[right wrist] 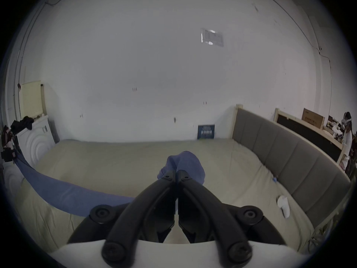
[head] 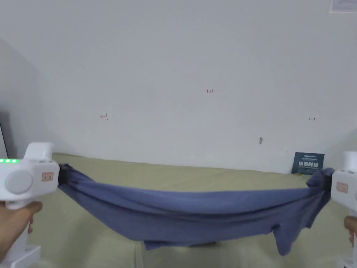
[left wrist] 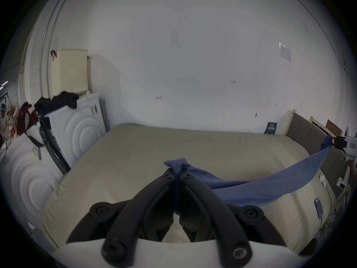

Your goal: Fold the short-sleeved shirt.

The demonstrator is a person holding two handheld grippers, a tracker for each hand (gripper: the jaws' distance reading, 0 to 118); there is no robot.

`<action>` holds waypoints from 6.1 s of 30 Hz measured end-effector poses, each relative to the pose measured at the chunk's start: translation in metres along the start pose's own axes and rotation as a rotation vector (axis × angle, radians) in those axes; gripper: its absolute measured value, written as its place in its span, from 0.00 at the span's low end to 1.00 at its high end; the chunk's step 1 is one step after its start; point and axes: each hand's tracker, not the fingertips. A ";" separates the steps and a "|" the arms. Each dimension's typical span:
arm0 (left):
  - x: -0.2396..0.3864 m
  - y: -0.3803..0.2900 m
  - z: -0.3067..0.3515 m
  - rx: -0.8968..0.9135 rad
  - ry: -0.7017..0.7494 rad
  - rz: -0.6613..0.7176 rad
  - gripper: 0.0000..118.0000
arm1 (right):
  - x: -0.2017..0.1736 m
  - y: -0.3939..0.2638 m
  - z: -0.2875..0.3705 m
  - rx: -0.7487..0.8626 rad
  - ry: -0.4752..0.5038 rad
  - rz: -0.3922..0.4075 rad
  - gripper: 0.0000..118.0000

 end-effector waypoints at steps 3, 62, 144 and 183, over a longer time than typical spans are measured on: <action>0.001 -0.050 0.013 -0.015 -0.011 0.008 0.02 | 0.008 -0.048 0.015 -0.057 -0.021 0.014 0.03; 0.032 -0.202 0.137 -0.036 0.044 0.074 0.00 | -0.150 -0.202 0.151 0.096 0.157 0.060 0.01; -0.024 -0.244 0.063 -0.356 0.055 0.239 0.03 | -0.122 -0.164 -0.159 -0.553 0.301 0.222 0.04; 0.076 0.262 -0.007 0.238 0.027 -0.050 0.02 | -0.033 0.253 -0.009 0.288 -0.045 0.075 0.04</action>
